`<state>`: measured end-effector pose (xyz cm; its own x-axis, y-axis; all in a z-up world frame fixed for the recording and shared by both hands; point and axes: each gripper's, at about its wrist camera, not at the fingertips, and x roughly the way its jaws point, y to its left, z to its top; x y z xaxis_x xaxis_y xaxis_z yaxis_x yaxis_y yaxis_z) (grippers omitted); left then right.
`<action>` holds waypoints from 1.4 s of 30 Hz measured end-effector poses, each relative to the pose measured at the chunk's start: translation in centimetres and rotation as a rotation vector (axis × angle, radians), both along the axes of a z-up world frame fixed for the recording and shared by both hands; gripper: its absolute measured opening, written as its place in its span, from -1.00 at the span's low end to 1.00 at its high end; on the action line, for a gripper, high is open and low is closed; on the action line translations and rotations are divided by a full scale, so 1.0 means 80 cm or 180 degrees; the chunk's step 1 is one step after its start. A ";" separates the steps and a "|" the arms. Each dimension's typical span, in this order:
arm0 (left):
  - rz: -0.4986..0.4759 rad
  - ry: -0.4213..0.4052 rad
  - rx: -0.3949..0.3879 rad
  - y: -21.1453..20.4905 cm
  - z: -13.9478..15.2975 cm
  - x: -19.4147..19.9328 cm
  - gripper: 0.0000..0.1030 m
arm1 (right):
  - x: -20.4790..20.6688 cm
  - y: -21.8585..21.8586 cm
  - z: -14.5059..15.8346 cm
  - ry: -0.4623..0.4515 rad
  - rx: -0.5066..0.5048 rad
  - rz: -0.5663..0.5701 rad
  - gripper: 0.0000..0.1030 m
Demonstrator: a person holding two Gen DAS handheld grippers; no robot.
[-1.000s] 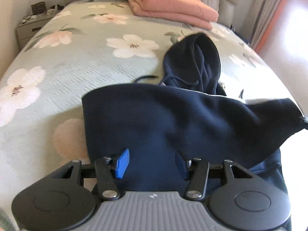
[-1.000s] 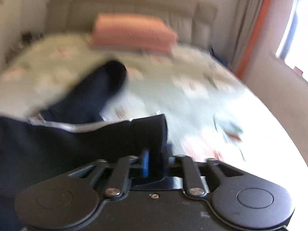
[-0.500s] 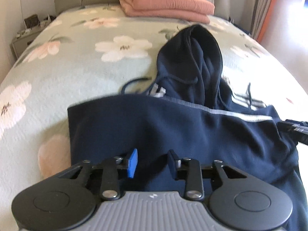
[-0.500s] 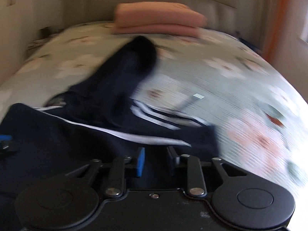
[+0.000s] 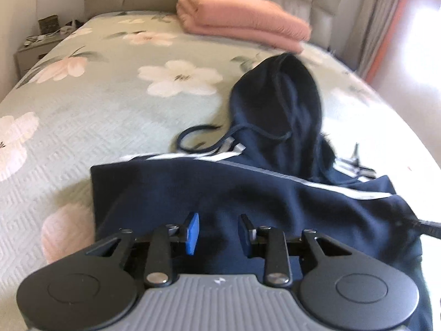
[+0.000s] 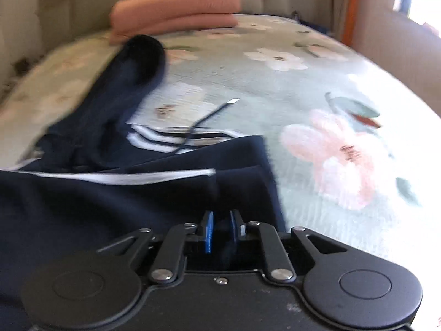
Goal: Fold large clothes
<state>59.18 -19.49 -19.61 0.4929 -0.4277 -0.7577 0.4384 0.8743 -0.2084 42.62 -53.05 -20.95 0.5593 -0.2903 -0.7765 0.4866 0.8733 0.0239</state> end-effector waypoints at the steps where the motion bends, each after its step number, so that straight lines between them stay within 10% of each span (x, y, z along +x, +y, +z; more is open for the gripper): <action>1: 0.0011 0.0008 0.0016 0.000 0.001 -0.001 -0.34 | -0.006 0.005 0.001 -0.0014 0.0035 0.0048 -0.69; 10: 0.0327 0.0217 0.0196 0.052 -0.006 -0.035 -0.35 | -0.036 -0.006 0.002 -0.0095 -0.0197 -0.0277 -0.71; 21: 0.0502 0.0235 0.0396 0.073 -0.025 -0.074 -0.35 | -0.087 -0.149 -0.042 0.0081 -0.0264 -0.1195 -0.19; 28: 0.0464 0.0152 0.0456 0.067 -0.027 -0.079 -0.35 | -0.119 -0.166 -0.071 -0.0205 -0.0568 -0.1150 0.91; 42: 0.0474 0.0157 0.0385 0.071 -0.029 -0.078 -0.32 | -0.127 -0.165 -0.083 -0.0429 -0.0557 -0.1397 1.00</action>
<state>52.96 -13.85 -21.92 0.5050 -0.2573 -0.8239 0.2943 0.9487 -0.1159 32.43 -66.22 -27.58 0.4471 -0.6408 -0.6241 0.8123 0.5831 -0.0168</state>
